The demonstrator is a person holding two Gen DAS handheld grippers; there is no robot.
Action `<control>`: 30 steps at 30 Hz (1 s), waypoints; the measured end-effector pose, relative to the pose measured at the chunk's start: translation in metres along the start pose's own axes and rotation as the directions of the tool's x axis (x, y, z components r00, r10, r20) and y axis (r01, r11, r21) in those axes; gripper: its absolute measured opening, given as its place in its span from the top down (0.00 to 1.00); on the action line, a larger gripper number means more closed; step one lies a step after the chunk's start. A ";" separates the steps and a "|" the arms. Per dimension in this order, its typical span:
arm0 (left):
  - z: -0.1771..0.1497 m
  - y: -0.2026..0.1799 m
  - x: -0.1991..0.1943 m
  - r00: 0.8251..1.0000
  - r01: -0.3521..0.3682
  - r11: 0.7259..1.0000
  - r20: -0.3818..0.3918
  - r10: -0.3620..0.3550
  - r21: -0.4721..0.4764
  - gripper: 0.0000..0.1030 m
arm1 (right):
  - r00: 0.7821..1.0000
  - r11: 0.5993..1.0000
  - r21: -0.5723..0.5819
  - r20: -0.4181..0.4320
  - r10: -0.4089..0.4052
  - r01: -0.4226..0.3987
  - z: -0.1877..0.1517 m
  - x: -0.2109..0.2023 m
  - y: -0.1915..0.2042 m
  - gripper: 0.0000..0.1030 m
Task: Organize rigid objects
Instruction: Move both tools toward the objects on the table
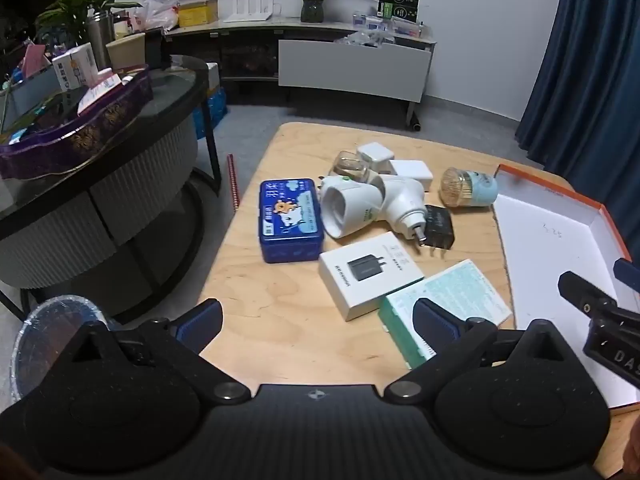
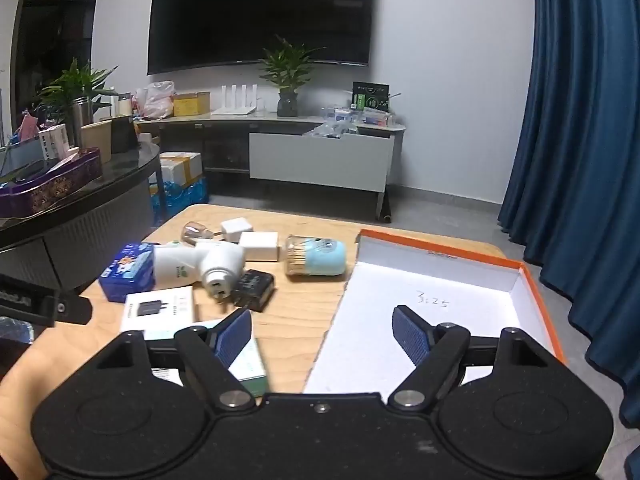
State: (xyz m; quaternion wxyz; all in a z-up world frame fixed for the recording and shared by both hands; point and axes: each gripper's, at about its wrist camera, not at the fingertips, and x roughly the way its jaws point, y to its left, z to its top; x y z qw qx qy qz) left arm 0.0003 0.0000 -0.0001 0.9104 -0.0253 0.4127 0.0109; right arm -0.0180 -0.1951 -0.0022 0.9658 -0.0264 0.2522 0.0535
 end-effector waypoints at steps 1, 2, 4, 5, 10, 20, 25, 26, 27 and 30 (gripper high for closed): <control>0.000 0.000 0.000 1.000 0.002 1.000 0.001 -0.002 0.002 0.00 | 1.000 1.000 0.012 0.003 0.007 -0.007 -0.001 0.000 0.001 0.11; 0.001 0.001 0.001 1.000 0.006 1.000 0.000 -0.006 0.003 0.00 | 1.000 0.999 0.027 0.003 0.016 -0.017 -0.002 0.000 0.002 0.10; 0.002 0.005 0.003 1.000 0.018 1.000 0.005 -0.018 0.001 0.00 | 0.999 0.999 0.036 0.006 0.037 -0.037 -0.005 -0.001 0.009 0.10; -0.001 0.010 -0.002 1.000 0.009 1.000 0.028 -0.009 -0.007 0.00 | 0.999 0.998 0.041 0.005 0.038 -0.039 -0.007 -0.001 0.014 0.10; -0.002 0.018 0.002 1.000 0.003 1.000 0.014 -0.003 -0.003 0.00 | 0.996 0.996 0.079 -0.075 0.040 -0.034 0.001 -0.005 0.032 0.10; -0.004 0.030 0.005 1.000 0.004 1.000 0.005 -0.004 -0.018 0.00 | 0.988 0.993 0.070 -0.110 0.107 -0.100 -0.002 -0.003 0.053 0.10; -0.003 0.037 0.008 1.000 0.006 1.000 0.000 -0.006 -0.012 0.00 | 0.984 0.991 0.043 -0.123 0.128 -0.123 -0.002 0.000 0.063 0.10; -0.003 0.039 0.007 1.000 0.005 1.000 0.001 -0.004 -0.014 0.00 | 0.984 0.992 0.038 -0.127 0.128 -0.124 -0.002 0.001 0.064 0.10; -0.003 0.040 0.008 1.000 0.003 1.000 0.002 -0.003 -0.017 0.00 | 0.983 0.992 0.034 -0.131 0.128 -0.125 -0.003 0.002 0.066 0.10; -0.002 0.044 0.009 1.000 0.004 1.000 -0.001 -0.004 -0.023 0.00 | 0.980 0.990 0.029 -0.141 0.138 -0.135 -0.003 0.005 0.069 0.10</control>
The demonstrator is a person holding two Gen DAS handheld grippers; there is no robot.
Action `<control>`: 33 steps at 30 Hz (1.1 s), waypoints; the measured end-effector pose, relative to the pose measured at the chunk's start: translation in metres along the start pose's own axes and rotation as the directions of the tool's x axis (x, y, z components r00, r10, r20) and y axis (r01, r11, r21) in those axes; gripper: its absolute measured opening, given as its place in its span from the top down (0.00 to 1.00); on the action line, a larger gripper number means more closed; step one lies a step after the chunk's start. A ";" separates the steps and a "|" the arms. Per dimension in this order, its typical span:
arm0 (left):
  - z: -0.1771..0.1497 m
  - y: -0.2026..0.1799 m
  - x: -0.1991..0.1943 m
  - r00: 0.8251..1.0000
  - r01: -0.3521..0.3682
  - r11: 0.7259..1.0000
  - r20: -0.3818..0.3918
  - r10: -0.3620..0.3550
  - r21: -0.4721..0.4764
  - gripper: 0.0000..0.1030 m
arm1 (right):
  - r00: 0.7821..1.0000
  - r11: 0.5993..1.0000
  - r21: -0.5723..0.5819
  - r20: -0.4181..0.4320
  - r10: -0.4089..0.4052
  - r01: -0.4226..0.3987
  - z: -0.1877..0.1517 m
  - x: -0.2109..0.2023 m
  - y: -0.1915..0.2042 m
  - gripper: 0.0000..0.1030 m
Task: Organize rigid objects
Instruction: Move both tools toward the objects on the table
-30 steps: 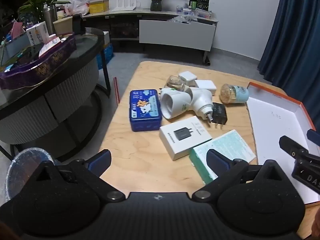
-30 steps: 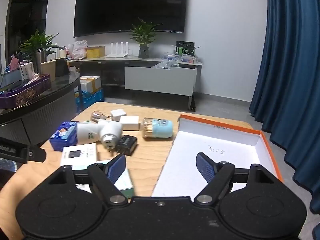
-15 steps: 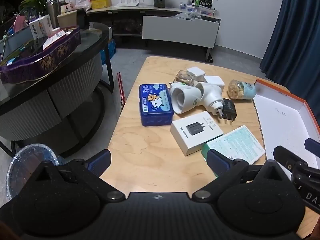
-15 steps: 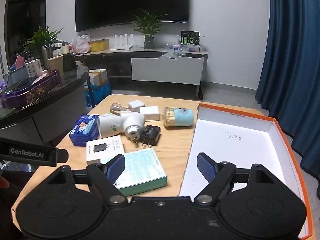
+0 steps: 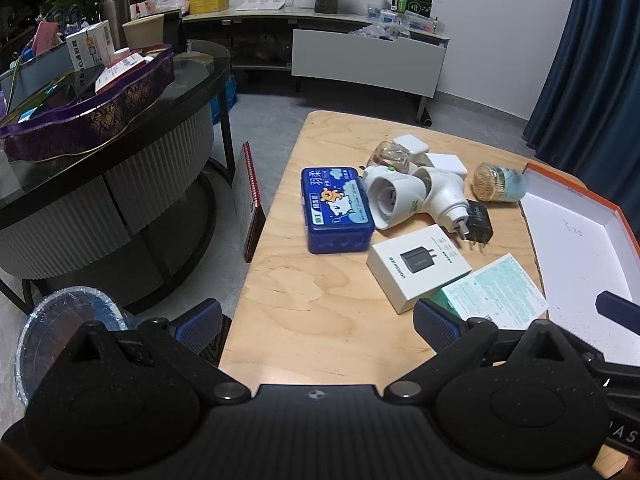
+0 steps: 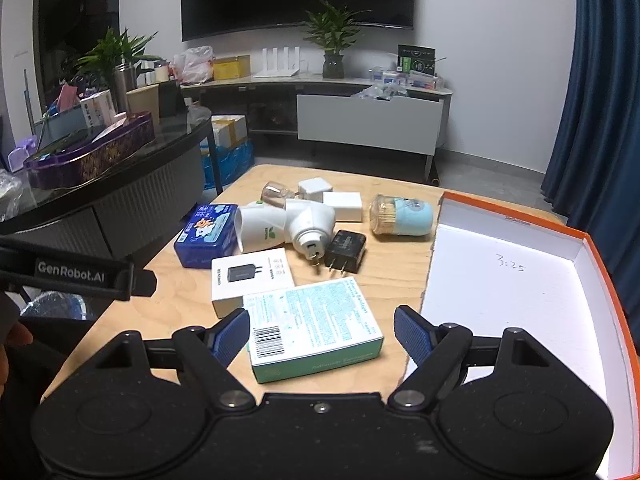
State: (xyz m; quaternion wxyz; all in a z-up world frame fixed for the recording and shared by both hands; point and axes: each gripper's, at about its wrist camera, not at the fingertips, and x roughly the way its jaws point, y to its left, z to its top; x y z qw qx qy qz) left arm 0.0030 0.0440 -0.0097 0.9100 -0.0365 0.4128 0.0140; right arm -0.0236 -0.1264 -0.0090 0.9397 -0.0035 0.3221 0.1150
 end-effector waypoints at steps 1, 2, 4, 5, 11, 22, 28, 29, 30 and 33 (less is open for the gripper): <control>0.000 0.001 0.001 1.000 -0.001 1.000 0.000 0.001 -0.002 0.00 | 1.000 1.000 -0.002 -0.004 0.002 -0.002 0.000 0.002 0.001 0.10; 0.001 0.002 0.001 1.000 0.000 1.000 -0.001 0.000 -0.004 0.00 | 1.000 1.000 -0.004 -0.008 0.007 -0.007 0.001 0.003 0.002 0.10; 0.002 0.004 0.002 1.000 0.002 1.000 0.000 -0.002 -0.008 0.00 | 1.000 1.000 -0.009 -0.013 0.014 -0.014 0.001 0.005 0.003 0.10; 0.002 0.004 0.002 1.000 0.000 1.000 0.000 0.000 -0.008 0.00 | 1.000 1.000 -0.013 -0.015 0.016 -0.016 0.001 0.006 0.004 0.10; 0.005 0.003 0.007 1.000 -0.007 1.000 -0.004 0.007 -0.006 0.00 | 0.999 0.999 -0.018 -0.025 0.031 -0.032 0.001 0.011 0.003 0.10; 0.011 -0.002 0.012 1.000 -0.013 1.000 -0.003 0.013 -0.004 0.00 | 0.999 0.999 -0.011 -0.030 0.038 -0.038 0.001 0.016 -0.002 0.10; 0.011 0.000 0.015 1.000 -0.026 1.000 -0.012 0.025 -0.014 0.00 | 0.998 0.999 -0.021 -0.046 0.042 -0.043 -0.001 0.022 0.001 0.10; 0.011 0.000 0.015 1.000 -0.028 0.999 -0.014 0.028 -0.017 0.00 | 0.998 0.999 -0.033 -0.046 0.040 -0.041 -0.001 0.024 0.005 0.10; 0.011 0.002 0.016 0.999 -0.028 0.999 -0.016 0.028 -0.021 0.00 | 0.998 0.998 -0.049 -0.046 0.032 -0.035 -0.002 0.026 0.008 0.10; 0.011 0.002 0.016 0.999 -0.034 0.999 -0.017 0.033 -0.025 0.00 | 0.998 0.992 -0.124 -0.053 -0.013 0.006 -0.005 0.036 0.022 0.10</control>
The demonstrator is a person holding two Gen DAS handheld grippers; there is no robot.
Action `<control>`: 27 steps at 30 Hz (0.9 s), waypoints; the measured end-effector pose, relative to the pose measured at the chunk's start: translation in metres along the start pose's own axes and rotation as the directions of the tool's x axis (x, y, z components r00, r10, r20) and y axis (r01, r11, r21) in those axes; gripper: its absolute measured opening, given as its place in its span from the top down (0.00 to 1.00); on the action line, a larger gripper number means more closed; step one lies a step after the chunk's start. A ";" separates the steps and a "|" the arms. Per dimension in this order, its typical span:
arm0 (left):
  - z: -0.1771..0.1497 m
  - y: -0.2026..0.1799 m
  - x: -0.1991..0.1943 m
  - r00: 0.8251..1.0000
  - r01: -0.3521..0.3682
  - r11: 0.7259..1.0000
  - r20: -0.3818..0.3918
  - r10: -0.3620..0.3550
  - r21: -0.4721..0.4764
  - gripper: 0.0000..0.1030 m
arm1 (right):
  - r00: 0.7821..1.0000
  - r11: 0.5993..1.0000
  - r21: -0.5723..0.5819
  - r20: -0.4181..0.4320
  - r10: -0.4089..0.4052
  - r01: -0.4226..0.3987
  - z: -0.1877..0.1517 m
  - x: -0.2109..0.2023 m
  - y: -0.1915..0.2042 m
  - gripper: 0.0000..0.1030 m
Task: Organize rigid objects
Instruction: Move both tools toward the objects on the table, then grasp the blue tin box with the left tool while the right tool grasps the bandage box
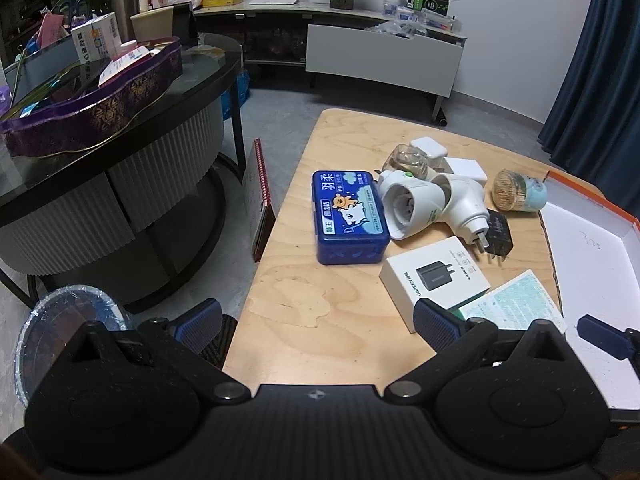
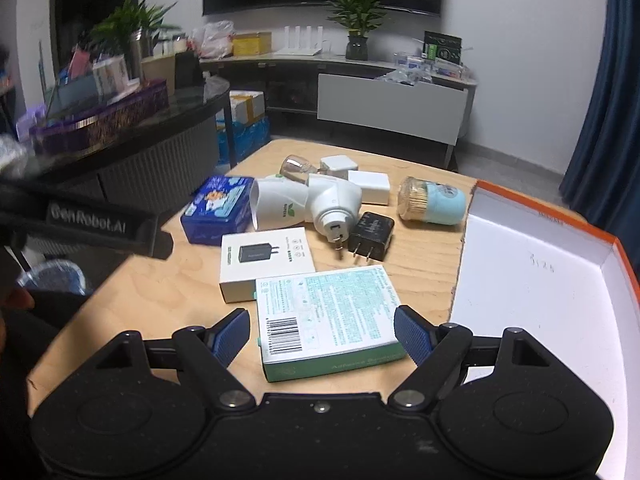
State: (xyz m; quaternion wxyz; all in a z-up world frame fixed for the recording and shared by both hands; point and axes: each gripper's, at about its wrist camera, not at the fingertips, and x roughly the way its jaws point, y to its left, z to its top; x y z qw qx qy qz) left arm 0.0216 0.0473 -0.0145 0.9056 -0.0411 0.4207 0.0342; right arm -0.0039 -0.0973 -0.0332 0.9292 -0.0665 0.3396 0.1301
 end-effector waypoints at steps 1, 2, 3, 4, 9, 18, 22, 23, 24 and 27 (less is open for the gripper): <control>0.000 0.000 0.000 1.000 -0.001 1.000 0.000 0.001 0.000 0.00 | 1.000 0.999 -0.036 -0.007 -0.026 0.026 -0.001 0.004 0.005 0.10; 0.000 0.000 0.000 1.000 -0.003 1.000 0.001 0.003 0.002 0.00 | 0.998 0.996 -0.075 -0.019 -0.057 0.055 -0.002 0.008 0.010 0.10; 0.000 -0.001 0.000 1.000 -0.004 1.000 0.000 0.004 0.004 0.00 | 0.997 0.992 -0.105 -0.017 -0.077 0.075 -0.004 0.010 0.011 0.10; 0.000 -0.001 0.001 1.000 -0.005 1.000 -0.001 0.005 0.006 0.00 | 0.996 0.990 -0.114 -0.006 -0.088 0.087 -0.004 0.009 0.009 0.10; 0.000 -0.001 0.003 1.000 -0.001 1.000 -0.001 0.001 0.005 0.00 | 0.967 0.968 -0.044 -0.049 -0.248 0.246 0.001 0.014 -0.035 0.10; 0.018 -0.004 0.015 1.000 -0.006 1.000 0.021 0.006 0.010 0.00 | 0.993 0.962 0.246 -0.065 -0.101 0.114 0.007 0.002 -0.069 0.10; 0.031 -0.005 0.029 0.999 -0.036 0.999 0.030 0.036 0.011 0.00 | 0.998 0.962 0.266 -0.043 -0.054 0.063 0.012 0.002 -0.065 0.10; 0.034 -0.004 0.034 0.999 -0.034 0.999 0.024 0.034 0.003 0.00 | 0.998 0.960 0.274 -0.046 -0.050 0.061 0.014 0.002 -0.060 0.10; 0.038 -0.004 0.041 0.999 -0.031 1.000 0.016 0.031 -0.004 0.00 | 0.998 0.958 0.280 -0.049 -0.045 0.057 0.015 0.002 -0.060 0.10; 0.045 -0.008 0.057 1.000 -0.031 1.000 0.001 0.031 -0.003 0.00 | 0.998 0.949 0.312 -0.061 -0.031 0.048 0.017 0.006 -0.062 0.10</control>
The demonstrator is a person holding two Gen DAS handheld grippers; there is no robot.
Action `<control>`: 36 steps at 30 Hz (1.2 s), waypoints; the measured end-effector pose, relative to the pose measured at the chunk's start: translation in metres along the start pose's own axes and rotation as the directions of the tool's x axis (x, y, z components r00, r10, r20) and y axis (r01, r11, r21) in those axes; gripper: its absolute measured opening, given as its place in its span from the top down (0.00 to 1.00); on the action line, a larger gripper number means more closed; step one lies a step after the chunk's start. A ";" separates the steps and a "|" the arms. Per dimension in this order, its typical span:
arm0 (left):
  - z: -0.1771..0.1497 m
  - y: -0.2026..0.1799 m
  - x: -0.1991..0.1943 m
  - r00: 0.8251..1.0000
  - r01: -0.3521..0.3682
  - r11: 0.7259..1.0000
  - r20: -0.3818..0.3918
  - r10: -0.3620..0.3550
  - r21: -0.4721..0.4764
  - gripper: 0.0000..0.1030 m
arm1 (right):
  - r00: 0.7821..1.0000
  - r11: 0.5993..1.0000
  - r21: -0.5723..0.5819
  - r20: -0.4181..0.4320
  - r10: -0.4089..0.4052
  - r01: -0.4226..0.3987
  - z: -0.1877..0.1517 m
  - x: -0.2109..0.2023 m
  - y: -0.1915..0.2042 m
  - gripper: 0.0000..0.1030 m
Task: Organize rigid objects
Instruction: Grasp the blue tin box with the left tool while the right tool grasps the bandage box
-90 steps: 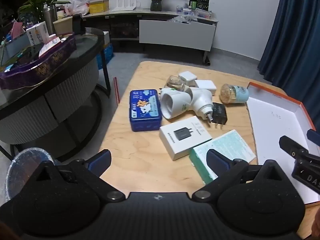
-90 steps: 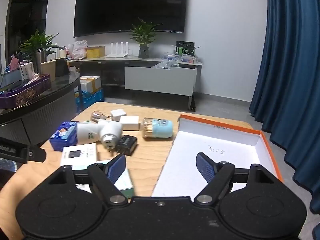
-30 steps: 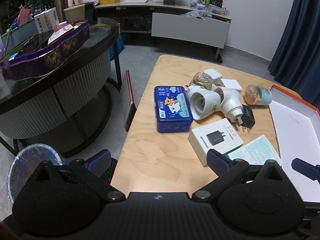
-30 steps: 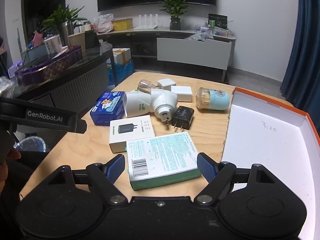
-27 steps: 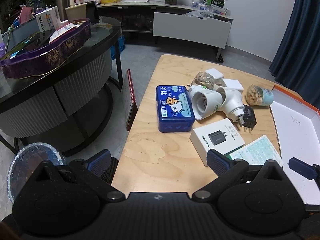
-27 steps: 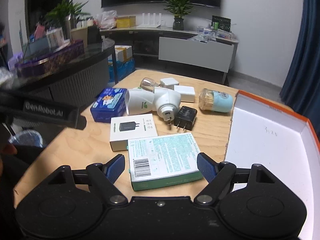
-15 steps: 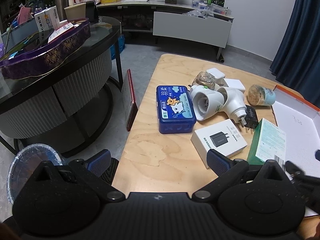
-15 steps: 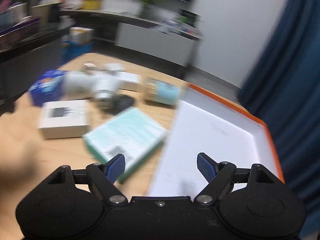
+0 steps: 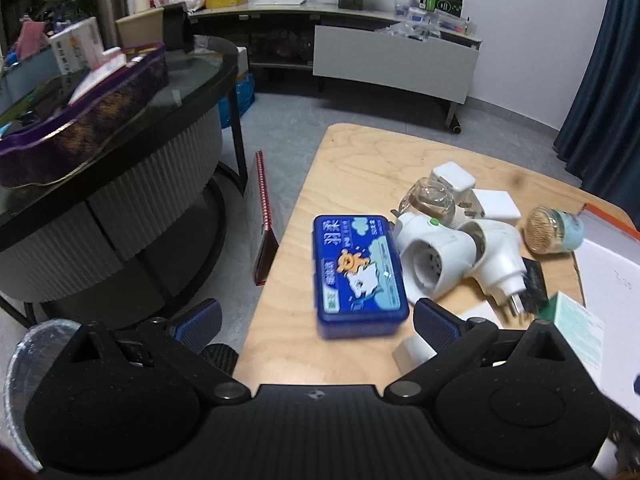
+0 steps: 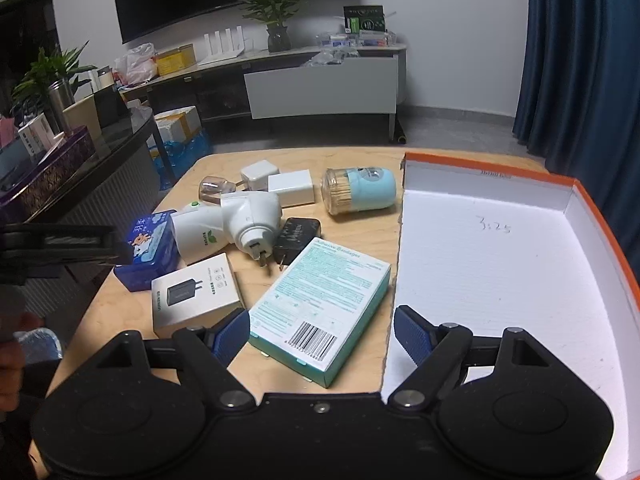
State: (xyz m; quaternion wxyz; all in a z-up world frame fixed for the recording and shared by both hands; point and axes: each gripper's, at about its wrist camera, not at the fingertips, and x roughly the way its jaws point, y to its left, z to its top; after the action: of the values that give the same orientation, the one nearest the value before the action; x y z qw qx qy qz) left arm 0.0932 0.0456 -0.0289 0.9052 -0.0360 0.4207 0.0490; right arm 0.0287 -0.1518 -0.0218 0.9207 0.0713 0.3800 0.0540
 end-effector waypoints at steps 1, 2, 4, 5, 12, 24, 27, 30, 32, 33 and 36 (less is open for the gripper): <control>0.002 -0.003 0.005 1.000 -0.006 1.000 -0.004 0.006 0.007 0.00 | 1.000 1.000 0.014 -0.002 0.005 -0.005 0.001 0.001 -0.001 0.10; 0.003 -0.006 0.009 1.000 -0.010 1.000 -0.007 0.010 0.017 0.00 | 1.000 1.000 0.027 -0.002 0.008 -0.008 0.002 0.002 -0.002 0.10; 0.005 -0.010 0.020 1.000 -0.013 0.999 -0.021 0.014 0.034 0.00 | 1.000 0.998 0.058 -0.016 0.014 -0.013 0.004 0.005 -0.004 0.10; 0.006 -0.011 0.025 0.999 -0.015 0.999 -0.028 0.016 0.037 0.00 | 0.999 0.997 0.076 -0.026 0.019 -0.017 0.004 0.007 -0.006 0.10; 0.014 -0.005 0.051 0.999 -0.021 0.999 -0.049 0.023 0.037 0.00 | 0.994 0.981 0.196 -0.105 0.031 -0.010 0.012 0.028 -0.010 0.10; 0.006 -0.012 0.047 0.999 0.048 0.994 0.011 -0.049 0.094 0.39 | 0.976 0.967 0.245 -0.218 -0.019 0.074 0.025 0.071 -0.005 0.07; 0.004 -0.010 0.040 0.998 0.047 0.995 0.030 -0.050 0.092 0.40 | 0.977 0.980 0.168 -0.200 -0.070 0.105 0.024 0.075 0.004 0.09; 0.003 -0.008 0.026 0.997 0.061 0.995 0.048 -0.065 0.081 0.40 | 0.984 0.985 0.151 -0.165 -0.060 0.085 0.021 0.069 -0.001 0.17; 0.002 -0.008 0.018 0.996 0.064 0.994 0.063 -0.069 0.086 0.40 | 0.988 0.988 0.134 -0.142 -0.061 0.081 0.021 0.060 -0.005 0.19; 0.003 -0.009 0.014 0.995 0.066 0.994 0.072 -0.073 0.089 0.40 | 0.990 0.990 0.120 -0.128 -0.064 0.080 0.021 0.056 -0.006 0.19; 0.000 -0.012 -0.001 0.991 0.081 0.992 0.097 -0.090 0.094 0.40 | 0.994 0.993 0.095 -0.092 -0.062 0.071 0.022 0.042 -0.012 0.19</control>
State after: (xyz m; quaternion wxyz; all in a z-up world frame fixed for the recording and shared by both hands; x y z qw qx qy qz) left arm 0.0940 0.0333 -0.0279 0.9273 -0.0109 0.3740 -0.0072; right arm 0.0746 -0.1587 -0.0371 0.8995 0.1013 0.4249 0.0074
